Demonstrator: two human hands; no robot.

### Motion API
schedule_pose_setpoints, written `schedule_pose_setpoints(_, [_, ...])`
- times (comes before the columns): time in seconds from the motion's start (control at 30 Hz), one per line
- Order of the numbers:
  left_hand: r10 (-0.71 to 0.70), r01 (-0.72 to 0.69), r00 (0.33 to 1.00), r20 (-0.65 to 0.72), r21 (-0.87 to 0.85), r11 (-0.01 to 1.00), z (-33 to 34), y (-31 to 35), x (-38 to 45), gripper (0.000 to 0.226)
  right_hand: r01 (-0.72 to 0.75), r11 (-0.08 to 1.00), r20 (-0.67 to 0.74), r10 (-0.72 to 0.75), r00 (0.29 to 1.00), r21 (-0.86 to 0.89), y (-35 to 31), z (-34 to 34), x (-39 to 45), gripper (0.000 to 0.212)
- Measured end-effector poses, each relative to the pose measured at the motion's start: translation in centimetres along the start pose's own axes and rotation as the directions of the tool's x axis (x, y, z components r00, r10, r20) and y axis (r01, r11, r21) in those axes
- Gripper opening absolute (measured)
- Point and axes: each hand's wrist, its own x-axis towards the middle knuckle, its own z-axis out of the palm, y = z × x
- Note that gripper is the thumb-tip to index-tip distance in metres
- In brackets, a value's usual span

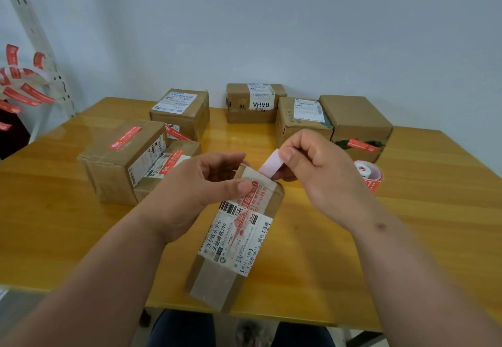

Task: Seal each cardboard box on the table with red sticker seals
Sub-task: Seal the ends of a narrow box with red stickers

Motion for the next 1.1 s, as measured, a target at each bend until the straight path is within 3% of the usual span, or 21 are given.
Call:
schedule_pose_setpoints(0.3, [0.188, -0.186, 0.982, 0.002, 0.138, 0.973, 0.4, 1.5, -0.3, 0.066, -0.035, 0.985, -0.034, 0.042, 0.999, 0.168, -2.0, -1.8, 0.5, 0.017])
schedule_pose_setpoints(0.57, [0.237, -0.245, 0.970, 0.063, 0.285, 0.927, 0.1, 1.8, -0.5, 0.069, -0.072, 0.971, -0.037, 0.083, 0.996, 0.227, -2.4, -2.1, 0.5, 0.019])
schedule_pose_setpoints(0.9, [0.351, -0.353, 0.930, 0.107, 0.523, 0.776, 0.4, 2.0, -0.6, 0.063, -0.133, 0.938, 0.003, 0.140, 0.990, 0.320, -2.1, -2.4, 0.8, 0.019])
schedule_pose_setpoints(1.1, [0.456, -0.408, 0.882, 0.122, 0.684, 0.605, 1.3, 1.9, -0.9, 0.052, -0.175, 0.899, 0.016, 0.184, 0.983, 0.402, -1.8, -2.7, 1.0, 0.019])
